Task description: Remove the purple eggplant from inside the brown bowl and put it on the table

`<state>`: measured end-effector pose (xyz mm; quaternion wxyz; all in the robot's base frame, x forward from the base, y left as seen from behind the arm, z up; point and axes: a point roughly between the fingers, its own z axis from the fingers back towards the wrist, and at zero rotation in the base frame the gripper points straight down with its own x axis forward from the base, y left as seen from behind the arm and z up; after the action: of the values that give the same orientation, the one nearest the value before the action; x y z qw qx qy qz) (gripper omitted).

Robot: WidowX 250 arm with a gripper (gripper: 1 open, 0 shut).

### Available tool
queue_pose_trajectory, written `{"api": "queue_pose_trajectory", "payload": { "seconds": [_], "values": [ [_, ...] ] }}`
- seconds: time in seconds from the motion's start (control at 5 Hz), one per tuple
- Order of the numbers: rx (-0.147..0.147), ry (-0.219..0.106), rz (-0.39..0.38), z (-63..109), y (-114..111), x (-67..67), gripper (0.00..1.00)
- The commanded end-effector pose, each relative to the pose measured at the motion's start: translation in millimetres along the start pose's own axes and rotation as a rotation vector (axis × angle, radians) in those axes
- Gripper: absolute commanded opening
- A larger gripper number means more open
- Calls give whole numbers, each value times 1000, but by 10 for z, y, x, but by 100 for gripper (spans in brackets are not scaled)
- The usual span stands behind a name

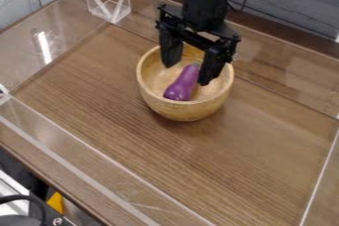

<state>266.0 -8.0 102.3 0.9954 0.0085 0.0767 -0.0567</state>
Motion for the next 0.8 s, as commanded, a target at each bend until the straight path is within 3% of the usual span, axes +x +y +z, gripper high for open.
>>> {"api": "queue_pose_trajectory", "payload": {
  "seconds": [0.0,0.4,0.6],
  "values": [
    [14,-35,-37,130,-29,51,100],
    [25,-38,-112,-33,-78,30,100],
    [26,-42,-155,-152,9,89,100]
  ]
}}
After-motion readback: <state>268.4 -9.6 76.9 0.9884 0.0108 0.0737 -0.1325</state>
